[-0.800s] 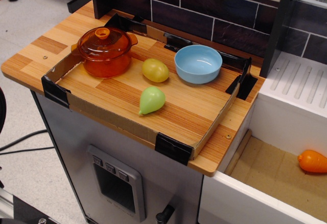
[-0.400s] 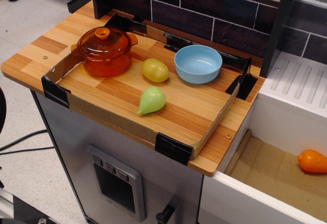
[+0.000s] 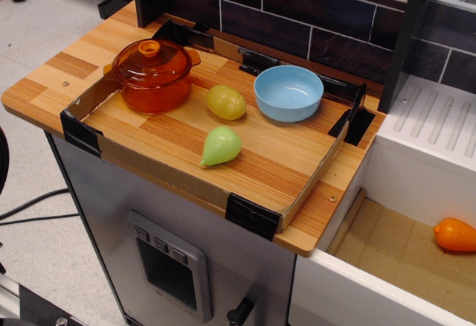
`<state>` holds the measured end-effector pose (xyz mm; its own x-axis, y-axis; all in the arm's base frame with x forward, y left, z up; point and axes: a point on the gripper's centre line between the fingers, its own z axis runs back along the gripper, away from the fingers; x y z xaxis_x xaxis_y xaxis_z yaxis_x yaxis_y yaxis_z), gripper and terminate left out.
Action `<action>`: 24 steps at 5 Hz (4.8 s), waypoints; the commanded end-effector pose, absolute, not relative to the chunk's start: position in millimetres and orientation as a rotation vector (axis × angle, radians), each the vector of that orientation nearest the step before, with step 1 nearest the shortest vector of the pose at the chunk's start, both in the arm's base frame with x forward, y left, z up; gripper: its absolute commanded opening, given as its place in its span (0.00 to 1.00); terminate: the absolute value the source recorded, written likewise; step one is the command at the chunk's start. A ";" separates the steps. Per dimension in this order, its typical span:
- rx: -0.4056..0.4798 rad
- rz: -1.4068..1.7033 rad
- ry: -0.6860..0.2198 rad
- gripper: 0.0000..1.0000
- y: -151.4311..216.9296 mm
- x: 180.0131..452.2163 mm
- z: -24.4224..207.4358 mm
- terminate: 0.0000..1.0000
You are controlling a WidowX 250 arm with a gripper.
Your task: Put pear in bowl
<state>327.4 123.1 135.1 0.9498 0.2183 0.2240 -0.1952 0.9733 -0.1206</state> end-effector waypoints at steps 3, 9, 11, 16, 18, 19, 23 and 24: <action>-0.082 -0.198 -0.192 1.00 66.7 291.7 98.6 0.00; 0.015 -0.168 -0.200 0.00 55.2 290.9 35.3 0.00; -0.064 0.019 -0.211 0.00 57.9 296.2 82.1 0.00; -0.066 0.261 -0.298 0.00 35.0 385.9 84.2 0.00; -0.063 0.174 -0.326 1.00 35.1 381.3 82.8 0.00; -0.115 0.180 -0.374 1.00 42.7 374.4 104.7 0.00; -0.131 0.085 -0.324 1.00 71.7 336.3 156.0 0.00; -0.131 0.085 -0.324 1.00 71.7 336.3 156.0 1.00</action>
